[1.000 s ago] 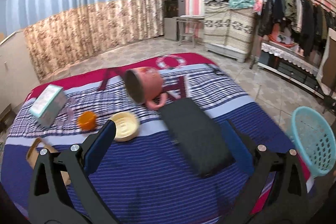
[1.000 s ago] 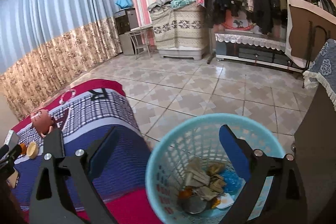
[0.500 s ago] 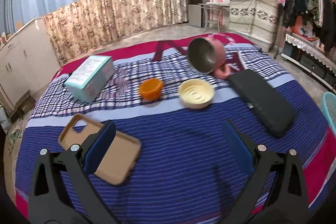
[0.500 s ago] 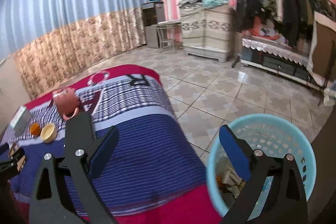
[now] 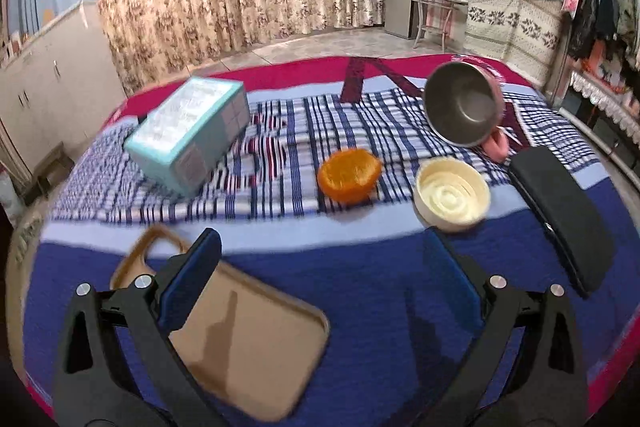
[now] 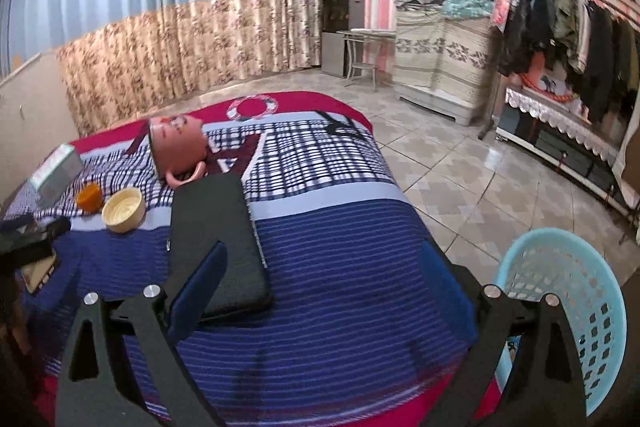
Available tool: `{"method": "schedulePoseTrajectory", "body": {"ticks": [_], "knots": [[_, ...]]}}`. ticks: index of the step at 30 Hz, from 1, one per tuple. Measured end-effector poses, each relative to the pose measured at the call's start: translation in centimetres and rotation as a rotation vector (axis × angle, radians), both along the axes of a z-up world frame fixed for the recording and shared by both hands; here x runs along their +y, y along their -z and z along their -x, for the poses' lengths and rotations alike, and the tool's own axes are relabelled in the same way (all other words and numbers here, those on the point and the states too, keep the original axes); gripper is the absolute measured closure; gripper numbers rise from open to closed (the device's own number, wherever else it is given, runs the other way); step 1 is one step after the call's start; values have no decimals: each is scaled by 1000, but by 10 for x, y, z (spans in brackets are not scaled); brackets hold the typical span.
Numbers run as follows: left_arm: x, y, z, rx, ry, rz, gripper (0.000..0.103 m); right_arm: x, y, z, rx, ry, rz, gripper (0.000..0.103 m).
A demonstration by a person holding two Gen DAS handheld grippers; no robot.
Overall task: Collect trash
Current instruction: 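Move the left tool back to the bed and grasp the orange peel, then grasp the cream round lid with the right tool while the left tool holds the peel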
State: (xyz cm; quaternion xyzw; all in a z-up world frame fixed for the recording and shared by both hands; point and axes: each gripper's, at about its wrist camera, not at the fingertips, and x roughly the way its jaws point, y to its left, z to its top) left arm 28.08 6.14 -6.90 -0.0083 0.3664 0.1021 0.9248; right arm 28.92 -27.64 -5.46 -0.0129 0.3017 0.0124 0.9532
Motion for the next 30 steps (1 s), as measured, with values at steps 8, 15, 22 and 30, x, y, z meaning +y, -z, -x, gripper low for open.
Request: {"method": "schedulePoseTrajectory", "body": {"ticks": [8,15,22,30], "knots": [[-4,7,-50,101,24,20,28,1,3,-9,15,-1,3,9],[-2,24,-70,162,29,50,60,5,6,-13,24,-8,-1,9],[6,16,-47,98,40,54,68,25,9,-14,25,-48,-16,9],[40,3,30,-9,-24,-15,68,69,10,-15,37,-166,-67,9]]}}
